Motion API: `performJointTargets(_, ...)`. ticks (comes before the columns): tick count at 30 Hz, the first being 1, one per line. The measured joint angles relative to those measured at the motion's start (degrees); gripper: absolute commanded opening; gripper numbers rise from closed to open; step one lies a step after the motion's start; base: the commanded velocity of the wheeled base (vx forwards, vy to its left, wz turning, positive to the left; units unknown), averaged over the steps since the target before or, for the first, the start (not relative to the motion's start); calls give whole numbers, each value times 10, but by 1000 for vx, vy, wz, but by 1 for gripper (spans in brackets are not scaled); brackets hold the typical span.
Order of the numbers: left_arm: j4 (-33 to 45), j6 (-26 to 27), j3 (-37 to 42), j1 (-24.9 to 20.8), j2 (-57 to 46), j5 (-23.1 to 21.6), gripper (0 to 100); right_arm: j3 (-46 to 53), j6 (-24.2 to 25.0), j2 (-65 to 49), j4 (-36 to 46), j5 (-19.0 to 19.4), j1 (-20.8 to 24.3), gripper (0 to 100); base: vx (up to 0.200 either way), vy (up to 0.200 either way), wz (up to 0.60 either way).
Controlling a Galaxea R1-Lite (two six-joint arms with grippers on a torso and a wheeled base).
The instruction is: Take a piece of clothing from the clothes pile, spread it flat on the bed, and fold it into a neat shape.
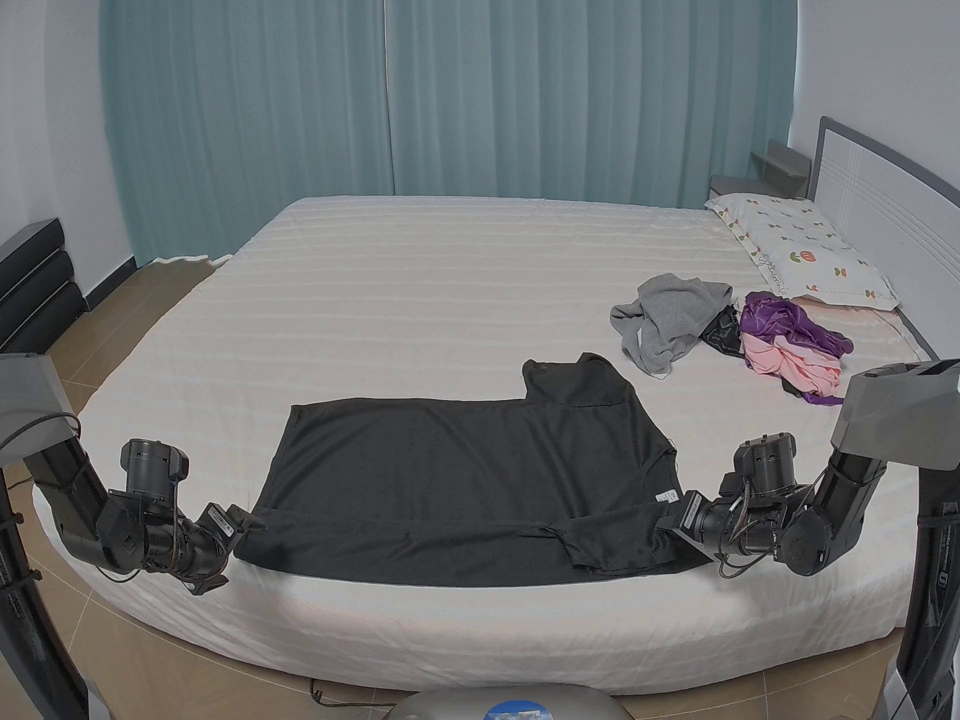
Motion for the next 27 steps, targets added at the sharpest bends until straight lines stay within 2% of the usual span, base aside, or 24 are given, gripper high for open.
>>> performJointTargets(11, 0, 1, 0, -1, 0, 0, 100, 5, 0, -2, 0, 1, -11, 0, 0, 0, 0)
performJointTargets(12, 0, 1, 0, -1, 0, 0, 100, 5, 0, -2, 0, 1, -11, 100, 0, 0, 0)
performJointTargets(20, 0, 2, -1, -1, 0, 0, 100, 10, 4, -6, -8, 8, -13, 100, 0, 0, 0)
performJointTargets(27, -1, -5, -3, -9, 6, 13, 100, 14, 11, -25, -10, 24, -36, 100, 0, 0, 0)
